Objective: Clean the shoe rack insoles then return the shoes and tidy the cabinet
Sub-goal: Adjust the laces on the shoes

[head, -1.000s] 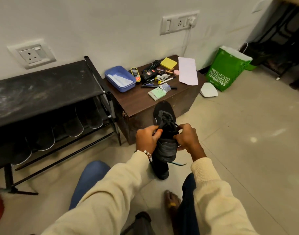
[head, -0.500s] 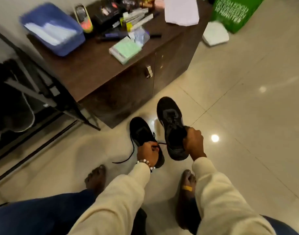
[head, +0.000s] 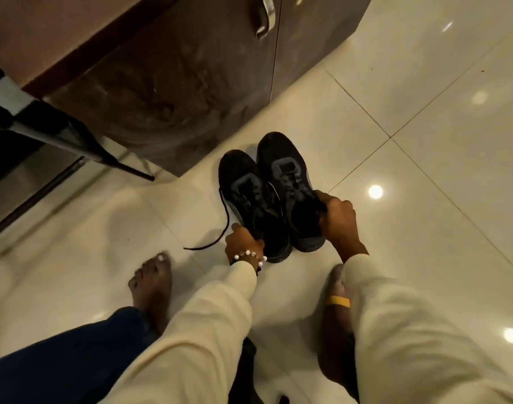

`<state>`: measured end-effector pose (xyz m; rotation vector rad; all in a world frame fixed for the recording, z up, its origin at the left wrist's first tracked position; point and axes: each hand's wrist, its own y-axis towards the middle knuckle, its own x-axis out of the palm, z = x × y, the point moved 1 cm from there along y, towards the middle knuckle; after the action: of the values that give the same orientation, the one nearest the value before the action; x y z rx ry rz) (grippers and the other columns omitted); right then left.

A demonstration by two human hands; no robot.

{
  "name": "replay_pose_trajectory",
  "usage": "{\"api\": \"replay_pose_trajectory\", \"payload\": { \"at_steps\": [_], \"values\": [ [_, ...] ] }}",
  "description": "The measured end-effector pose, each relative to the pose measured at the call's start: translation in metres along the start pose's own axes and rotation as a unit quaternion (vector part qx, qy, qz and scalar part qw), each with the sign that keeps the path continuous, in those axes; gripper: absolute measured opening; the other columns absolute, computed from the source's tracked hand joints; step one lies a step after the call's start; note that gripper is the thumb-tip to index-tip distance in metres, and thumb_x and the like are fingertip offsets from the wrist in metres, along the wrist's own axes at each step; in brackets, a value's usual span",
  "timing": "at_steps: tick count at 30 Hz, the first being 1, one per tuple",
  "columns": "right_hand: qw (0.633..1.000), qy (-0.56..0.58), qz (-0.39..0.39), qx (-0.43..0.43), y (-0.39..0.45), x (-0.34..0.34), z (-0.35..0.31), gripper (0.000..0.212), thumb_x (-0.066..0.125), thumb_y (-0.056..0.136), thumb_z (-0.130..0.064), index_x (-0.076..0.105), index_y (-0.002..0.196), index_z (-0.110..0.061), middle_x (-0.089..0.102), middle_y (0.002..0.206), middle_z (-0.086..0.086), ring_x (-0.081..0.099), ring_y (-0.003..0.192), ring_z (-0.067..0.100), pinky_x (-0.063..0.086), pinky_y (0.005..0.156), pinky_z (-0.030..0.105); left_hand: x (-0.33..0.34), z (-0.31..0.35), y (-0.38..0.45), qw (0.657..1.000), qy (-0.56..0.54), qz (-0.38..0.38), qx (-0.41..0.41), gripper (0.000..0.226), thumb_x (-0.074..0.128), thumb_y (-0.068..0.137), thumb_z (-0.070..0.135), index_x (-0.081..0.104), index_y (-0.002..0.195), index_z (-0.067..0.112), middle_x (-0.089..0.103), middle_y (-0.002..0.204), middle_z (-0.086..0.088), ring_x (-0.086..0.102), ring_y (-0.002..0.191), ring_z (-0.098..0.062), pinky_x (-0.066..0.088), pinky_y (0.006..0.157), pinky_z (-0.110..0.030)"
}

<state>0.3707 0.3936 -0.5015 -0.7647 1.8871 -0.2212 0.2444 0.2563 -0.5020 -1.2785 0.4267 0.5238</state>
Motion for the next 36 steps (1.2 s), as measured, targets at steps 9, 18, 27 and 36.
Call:
{"api": "replay_pose_trajectory", "payload": {
  "at_steps": [9,18,27,36],
  "values": [
    [0.999,0.028,-0.012,-0.016,-0.013,0.028,-0.016,0.046,0.046,0.09,-0.003,0.053,0.132,-0.02,0.068,0.105,0.013,0.062,0.094,0.033,0.047,0.083,0.032,-0.032,-0.007,0.006,0.991,0.077,0.108,-0.025,0.031,0.056,0.095,0.012,0.048,0.123,0.001,0.053,0.126,-0.022,0.054,0.117,-0.041,0.046,0.095,-0.043],
    [0.985,0.168,0.027,0.033,-0.01,0.027,0.003,0.032,0.054,0.094,-0.038,0.071,0.102,-0.012,0.072,0.093,0.004,0.066,0.09,0.021,0.049,0.075,0.02,-0.035,-0.025,0.007,0.99,0.1,0.1,0.002,0.037,0.056,0.094,0.014,0.043,0.126,0.001,0.053,0.123,-0.024,0.054,0.114,-0.045,0.046,0.091,-0.049],
    [0.98,-0.198,-0.016,-0.006,0.027,0.06,0.019,0.033,0.048,0.095,-0.016,0.056,0.126,-0.012,0.054,0.124,0.015,0.044,0.116,0.036,0.042,0.094,0.05,-0.033,-0.032,0.016,0.973,0.129,0.158,0.111,0.038,0.051,0.092,0.022,0.047,0.126,0.007,0.051,0.124,-0.016,0.059,0.102,-0.039,0.048,0.078,-0.043],
    [0.966,-0.257,-0.018,0.013,0.027,0.068,0.022,0.023,0.045,0.094,-0.012,0.057,0.113,-0.007,0.058,0.114,0.014,0.047,0.112,0.034,0.033,0.098,0.061,-0.028,-0.033,0.024,0.966,0.145,0.163,0.137,0.038,0.053,0.095,0.015,0.043,0.129,0.004,0.047,0.128,-0.017,0.06,0.102,-0.039,0.049,0.081,-0.041]
  ]
}}
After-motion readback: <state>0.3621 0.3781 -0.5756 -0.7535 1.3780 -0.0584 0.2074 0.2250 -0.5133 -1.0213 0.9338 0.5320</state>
